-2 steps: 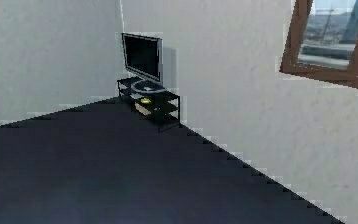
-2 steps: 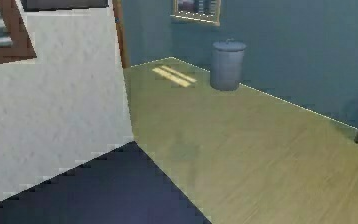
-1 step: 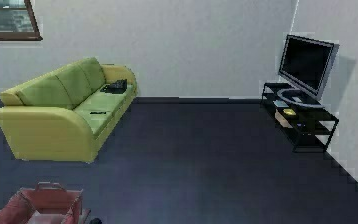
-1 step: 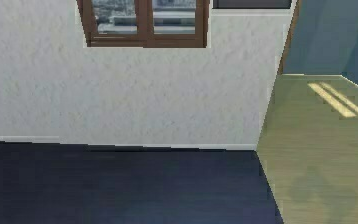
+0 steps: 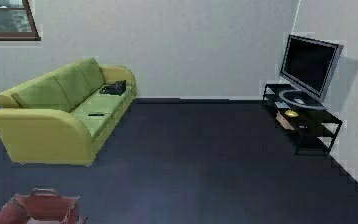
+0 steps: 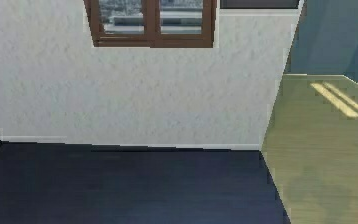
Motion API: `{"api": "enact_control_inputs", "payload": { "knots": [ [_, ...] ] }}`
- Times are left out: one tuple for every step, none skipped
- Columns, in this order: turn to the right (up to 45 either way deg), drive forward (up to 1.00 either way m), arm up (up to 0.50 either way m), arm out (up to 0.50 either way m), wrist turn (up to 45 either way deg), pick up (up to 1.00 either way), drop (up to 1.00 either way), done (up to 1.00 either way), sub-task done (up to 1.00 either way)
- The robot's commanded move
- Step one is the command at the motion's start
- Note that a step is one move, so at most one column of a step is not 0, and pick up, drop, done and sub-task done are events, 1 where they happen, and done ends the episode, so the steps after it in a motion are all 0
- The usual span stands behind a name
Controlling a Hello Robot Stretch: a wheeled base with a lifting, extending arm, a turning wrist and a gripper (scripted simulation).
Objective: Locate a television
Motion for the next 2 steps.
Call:
{"api": "enact_control_inputs", "payload": {
  "knots": [
    [24.0,0.00,0.00,0.00,0.0,0.00,0.00,0.00,0.00],
    [0.0,1.00,0.00,0.00,0.0,0.00,0.00,0.00,0.00]
  ]
}}
